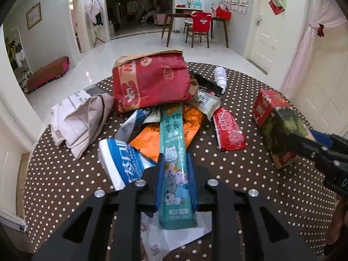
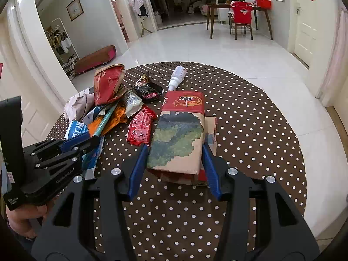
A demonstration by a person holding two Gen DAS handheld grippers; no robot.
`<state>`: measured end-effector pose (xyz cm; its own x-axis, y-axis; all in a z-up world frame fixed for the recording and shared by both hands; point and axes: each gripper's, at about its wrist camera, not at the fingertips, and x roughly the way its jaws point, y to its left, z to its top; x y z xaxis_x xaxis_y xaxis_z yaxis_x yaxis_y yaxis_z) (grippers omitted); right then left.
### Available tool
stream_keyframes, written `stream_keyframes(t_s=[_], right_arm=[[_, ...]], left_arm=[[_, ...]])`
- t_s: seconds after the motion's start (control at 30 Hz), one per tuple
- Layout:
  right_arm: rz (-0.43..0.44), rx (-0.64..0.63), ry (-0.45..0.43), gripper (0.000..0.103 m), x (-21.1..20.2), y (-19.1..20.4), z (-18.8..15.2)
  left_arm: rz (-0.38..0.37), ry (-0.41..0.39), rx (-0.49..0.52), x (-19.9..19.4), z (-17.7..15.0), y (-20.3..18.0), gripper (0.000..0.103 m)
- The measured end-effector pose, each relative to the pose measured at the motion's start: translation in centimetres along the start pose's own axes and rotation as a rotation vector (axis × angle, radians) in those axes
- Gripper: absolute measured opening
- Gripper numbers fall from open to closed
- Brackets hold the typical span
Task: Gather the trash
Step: 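Grasp the teal tube package with the left tool while the right tool grasps the red-topped cardboard box, then carry the tube and box over the blue bucket and open both tools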
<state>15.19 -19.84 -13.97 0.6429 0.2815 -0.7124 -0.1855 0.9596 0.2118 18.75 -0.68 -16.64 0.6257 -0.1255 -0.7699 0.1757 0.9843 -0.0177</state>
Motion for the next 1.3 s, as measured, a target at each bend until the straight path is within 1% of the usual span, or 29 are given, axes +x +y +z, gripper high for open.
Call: stream_keyframes(t_s=[0.1,0.2,0.47,0.7,0.83,1.1,1.17,1.2,1.23,1.3], right_arm=[[-0.001,-0.008,0.004,0.048,0.3,0.3,-0.1],[0.008,-0.01,-0.003,0.046,0.1,0.3,-0.2],[0.034,0.008,-0.023,0.045,-1.1,-0.6,-0.4],[0.043,0.032,-0.05,0.044,-2.9,-1.8,-0.6],[0.051,0.047,-0.062,0.043,-3.6,-2.3,-0.6],[0.062,0.067,-0.082,0.04,-4.8,-3.4,-0.8],[0.07,0.073,-0.086,0.039,-5.2,-3.9,-0.9],[0.071,0.074,-0.093,0.036,-5.5,-4.1,-0.9],[0.074,0.077,-0.097,0.034,-5.7,-4.4,-1.0],[0.078,0.084,-0.109,0.034,-6.3,-5.0,-1.1]], left_arm=[[-0.025,-0.011,-0.011,-0.4,0.0,0.2,0.014],[-0.062,-0.022,-0.045,-1.1,-0.3,0.9,0.012],[-0.098,-0.064,-0.059,-3.1,-1.5,1.0,0.009],[-0.142,-0.109,-0.058,-4.8,-1.9,0.4,0.007],[-0.18,-0.139,-0.057,-5.9,-1.7,-0.4,0.007],[-0.232,-0.193,-0.053,-7.6,-0.6,-2.7,0.007],[-0.249,-0.197,-0.055,-7.7,-0.3,-3.1,0.007],[-0.258,-0.199,-0.056,-7.7,-0.2,-3.4,0.007],[-0.267,-0.203,-0.057,-7.8,-0.1,-3.7,0.007],[-0.278,-0.21,-0.056,-7.9,0.2,-4.3,0.007]])
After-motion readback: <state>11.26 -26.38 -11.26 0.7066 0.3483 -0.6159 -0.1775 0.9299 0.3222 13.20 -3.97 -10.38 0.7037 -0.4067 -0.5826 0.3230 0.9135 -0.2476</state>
